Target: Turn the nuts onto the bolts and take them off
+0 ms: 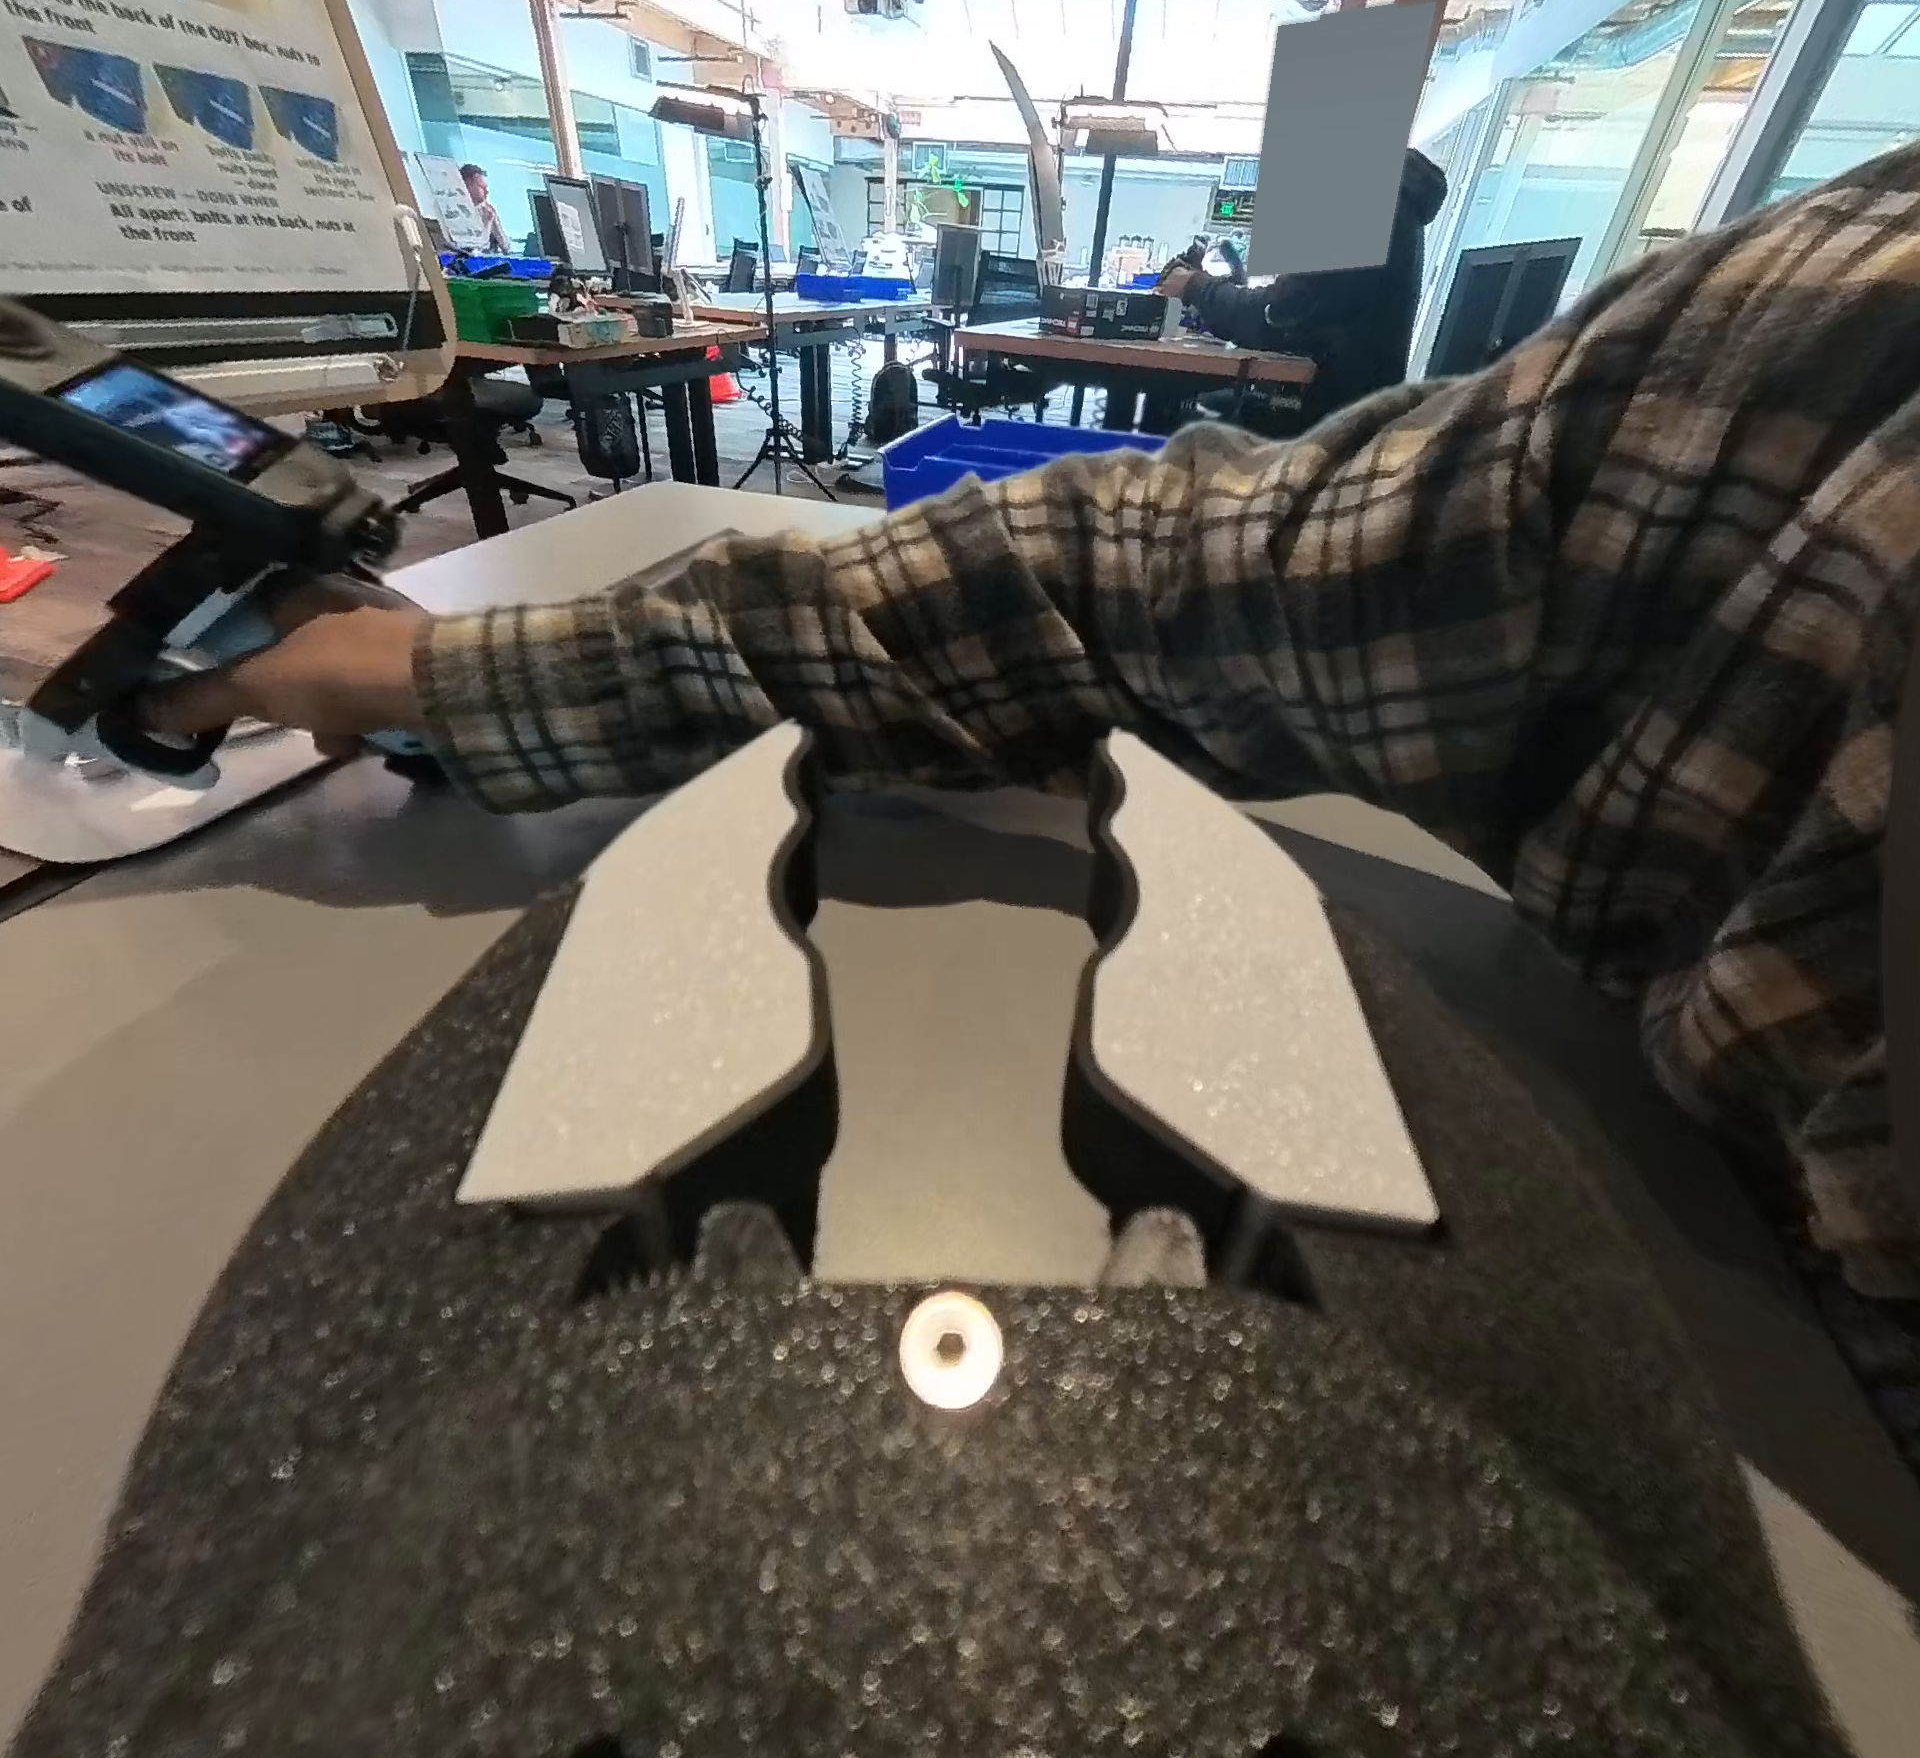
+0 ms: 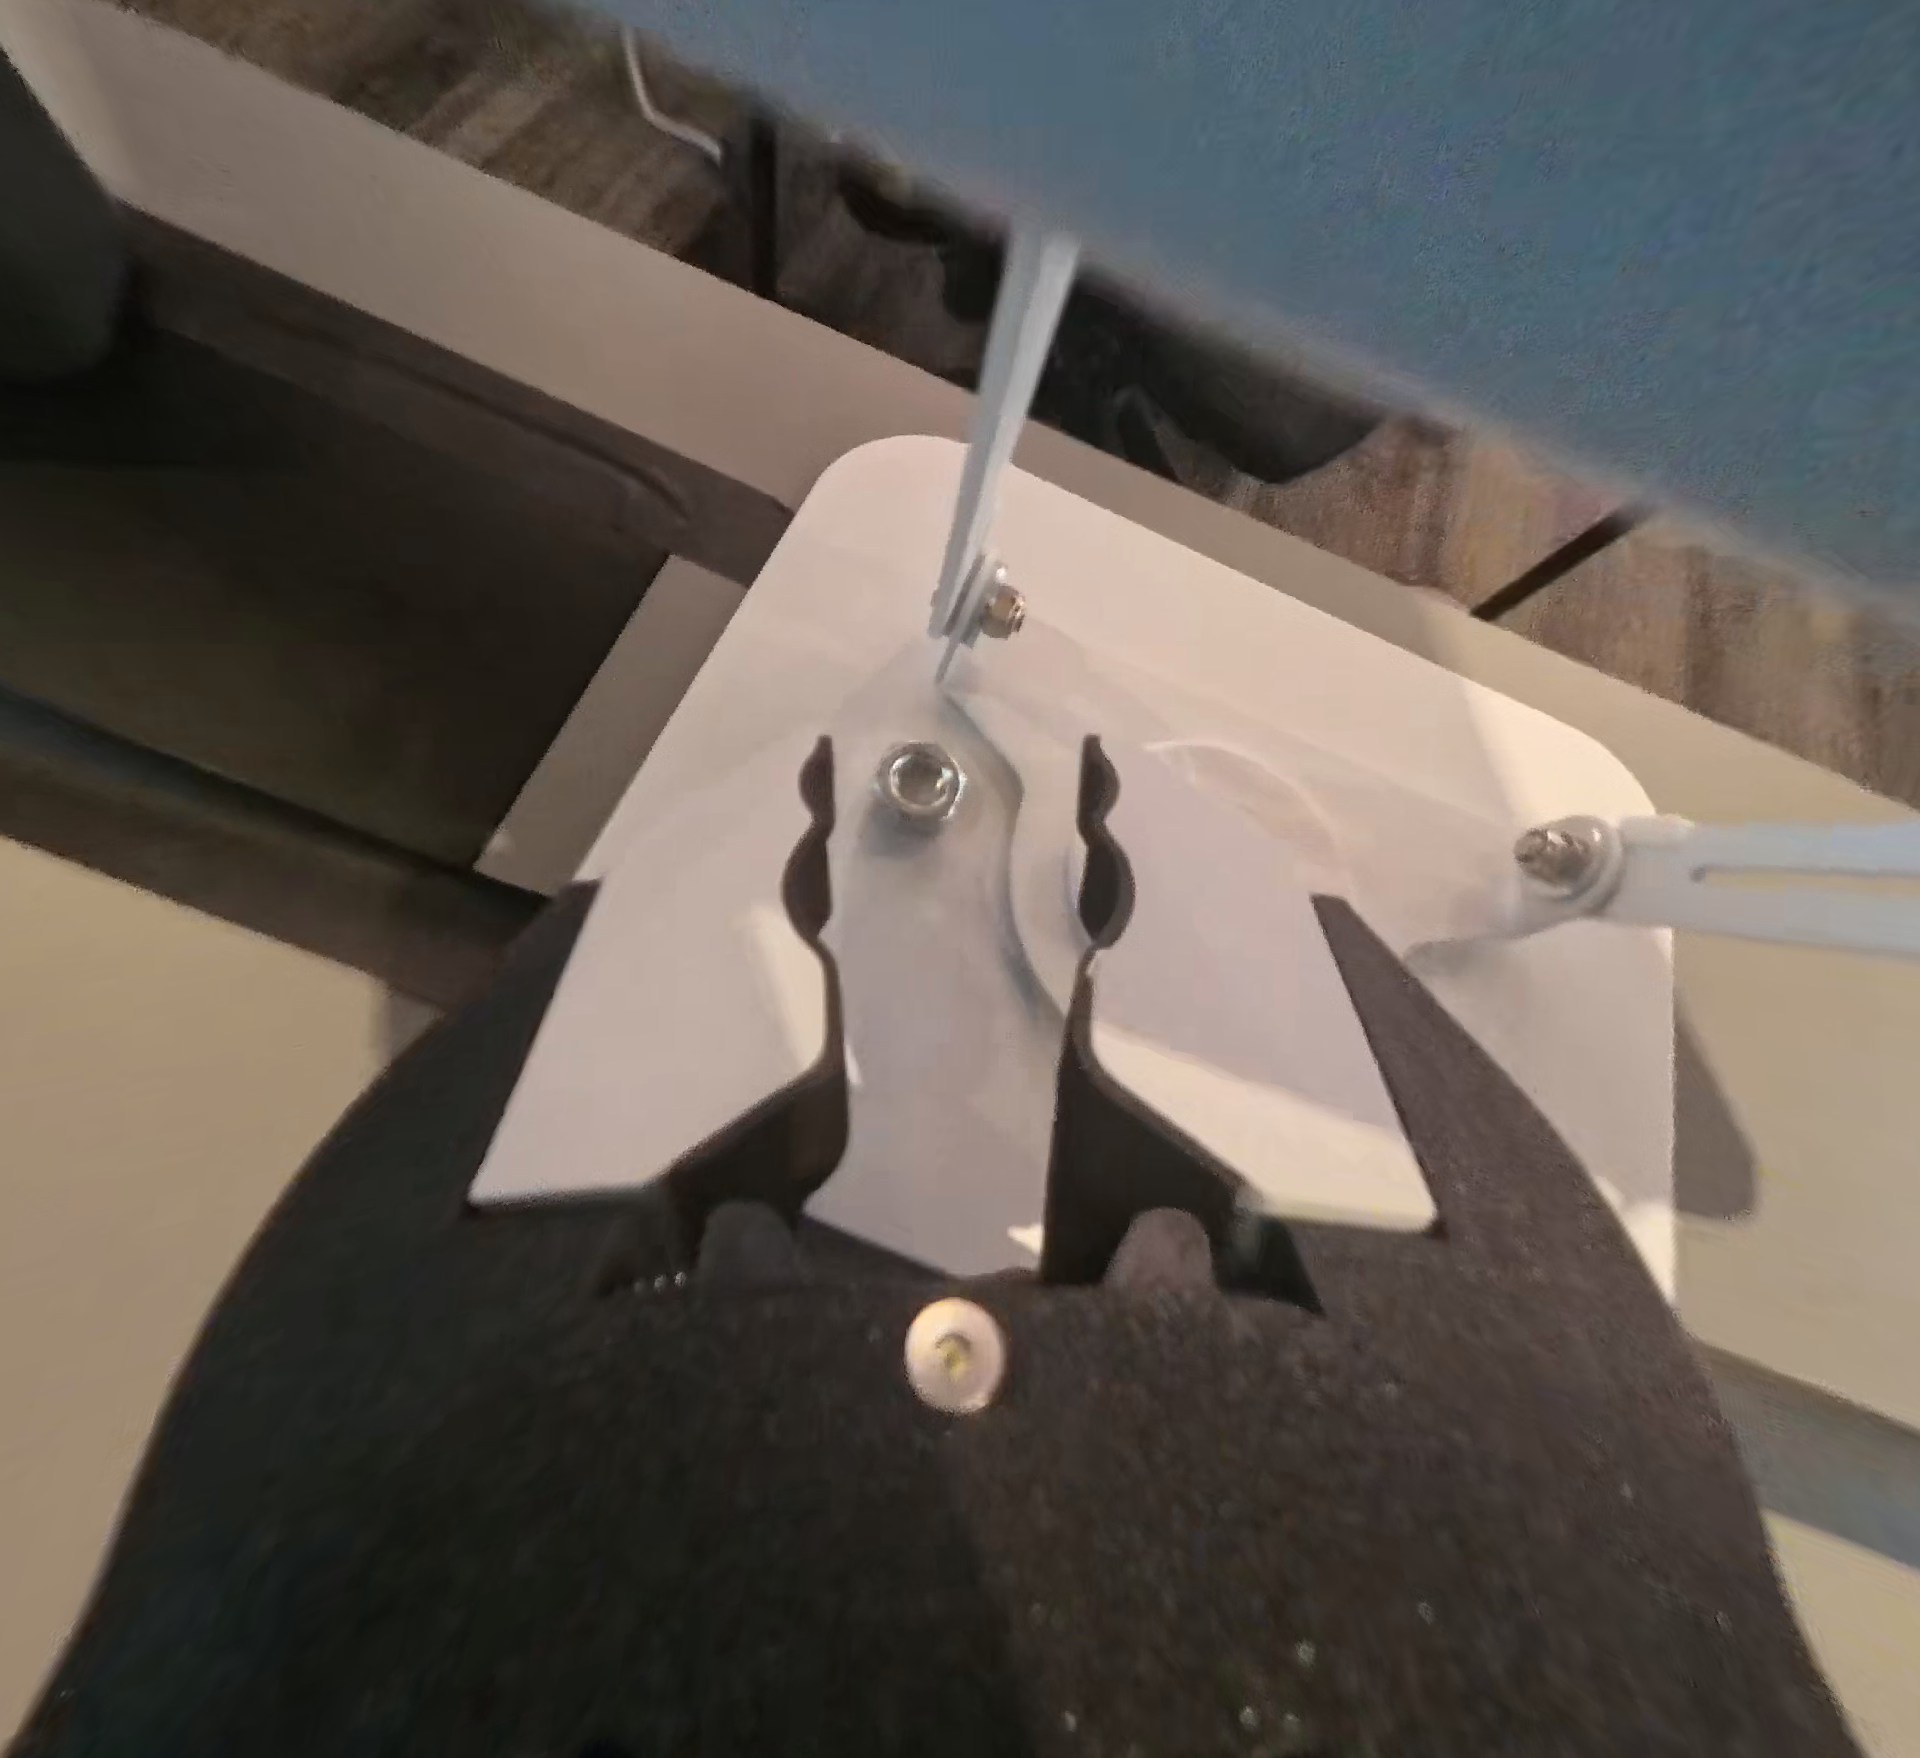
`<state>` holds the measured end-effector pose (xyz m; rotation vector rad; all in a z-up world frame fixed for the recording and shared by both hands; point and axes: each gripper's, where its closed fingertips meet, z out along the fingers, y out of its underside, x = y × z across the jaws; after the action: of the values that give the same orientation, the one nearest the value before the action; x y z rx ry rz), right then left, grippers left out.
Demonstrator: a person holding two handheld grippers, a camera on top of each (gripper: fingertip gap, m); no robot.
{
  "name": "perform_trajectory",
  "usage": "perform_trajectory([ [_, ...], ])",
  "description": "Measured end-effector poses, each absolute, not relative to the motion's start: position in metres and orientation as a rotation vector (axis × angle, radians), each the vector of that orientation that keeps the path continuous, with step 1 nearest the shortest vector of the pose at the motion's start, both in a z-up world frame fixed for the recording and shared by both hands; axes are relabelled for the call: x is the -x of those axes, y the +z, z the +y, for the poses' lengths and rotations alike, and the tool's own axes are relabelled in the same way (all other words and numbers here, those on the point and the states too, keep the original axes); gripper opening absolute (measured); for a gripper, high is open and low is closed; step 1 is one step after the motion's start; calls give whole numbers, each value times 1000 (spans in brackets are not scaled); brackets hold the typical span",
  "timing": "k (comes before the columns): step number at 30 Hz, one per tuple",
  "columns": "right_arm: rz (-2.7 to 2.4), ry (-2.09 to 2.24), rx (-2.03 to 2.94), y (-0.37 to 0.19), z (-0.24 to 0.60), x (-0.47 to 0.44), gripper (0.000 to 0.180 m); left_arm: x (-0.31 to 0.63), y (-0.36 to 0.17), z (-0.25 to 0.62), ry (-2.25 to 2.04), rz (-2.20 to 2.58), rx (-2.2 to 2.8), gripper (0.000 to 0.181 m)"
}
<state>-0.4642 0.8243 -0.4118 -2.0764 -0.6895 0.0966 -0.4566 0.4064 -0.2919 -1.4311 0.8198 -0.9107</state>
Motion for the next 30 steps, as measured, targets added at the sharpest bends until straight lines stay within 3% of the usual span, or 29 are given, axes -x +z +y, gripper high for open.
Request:
perform_trajectory([
  [8, -301, 280, 2143, -406, 819, 459, 44, 456, -292, 406, -916, 817, 1429, 49],
  [15, -239, 158, 2183, -412, 828, 458, 35, 459, -285, 404, -891, 816, 1405, 49],
  [21, -200, 152, 2206, -414, 821, 461, 39, 466, -287, 408, -844, 814, 1414, 49],
  [30, -444, 651, 1930, -338, 699, 406, 38, 509, -313, 452, -709, 628, 1587, 49],
])
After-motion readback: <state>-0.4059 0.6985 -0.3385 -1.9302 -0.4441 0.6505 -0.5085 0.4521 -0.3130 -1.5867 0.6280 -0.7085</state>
